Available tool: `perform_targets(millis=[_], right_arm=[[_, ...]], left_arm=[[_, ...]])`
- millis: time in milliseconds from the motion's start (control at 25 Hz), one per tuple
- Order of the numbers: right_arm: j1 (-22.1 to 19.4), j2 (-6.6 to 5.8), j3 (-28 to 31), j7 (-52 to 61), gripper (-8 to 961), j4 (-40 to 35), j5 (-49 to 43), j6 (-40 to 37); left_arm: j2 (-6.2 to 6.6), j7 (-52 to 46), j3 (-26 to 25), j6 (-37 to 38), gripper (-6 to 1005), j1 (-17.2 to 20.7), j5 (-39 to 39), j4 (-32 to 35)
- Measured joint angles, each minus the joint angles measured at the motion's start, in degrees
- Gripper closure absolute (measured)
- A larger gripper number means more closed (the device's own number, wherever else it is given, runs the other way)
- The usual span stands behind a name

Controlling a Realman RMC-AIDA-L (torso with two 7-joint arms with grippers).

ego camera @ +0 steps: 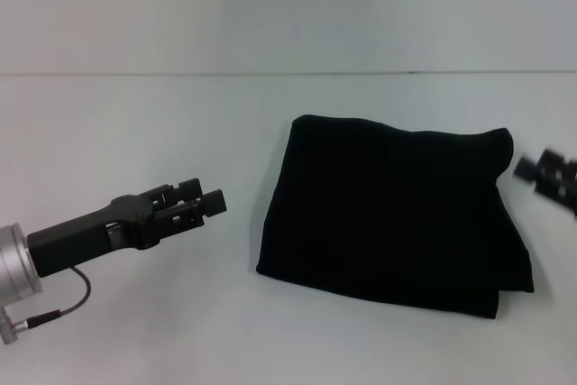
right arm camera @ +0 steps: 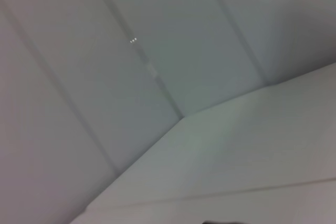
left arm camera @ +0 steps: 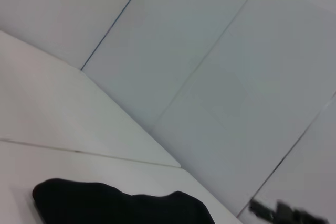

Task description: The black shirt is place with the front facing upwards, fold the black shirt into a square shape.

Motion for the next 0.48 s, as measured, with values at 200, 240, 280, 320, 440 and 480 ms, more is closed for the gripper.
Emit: perform_targets(millis=[200,240,280,320,440,480], right_arm=[[-5.33,1.46,0.32,-1.82,169,0.7,-0.66,-2.07],[-6.37,1.43,0.42,-1.68,166,1.3,-0.67,-2.47],[-7.35,1.26,0.49,-1.56,162,2.04,-0.67,-2.89],[-8.13,1.0,0.61,-1.41,159,3.18,-0.66,-3.27],[-9.0,0.57,0.49,-0.72,160,5.55,-0.64,-3.68],[-9.0,0.52,0.29,-0.48,160,6.17,-0.64,-3.66]], left_arm=[[-0.15,-0.01,-0.01,-0.15,200,0.0,-1.1,-0.5],[-0.14,-0.01,-0.01,-0.22,200,0.0,-1.35,-0.63],[-0.14,-0.01,-0.01,-0.35,200,0.01,-1.69,-0.68],[-0.14,0.0,-0.01,-0.49,200,0.03,-1.94,-0.71],[-0.13,0.01,-0.15,-1.02,200,0.01,-2.38,-0.71],[-0.13,0.01,-0.16,-1.24,200,-0.21,-2.39,-0.71]])
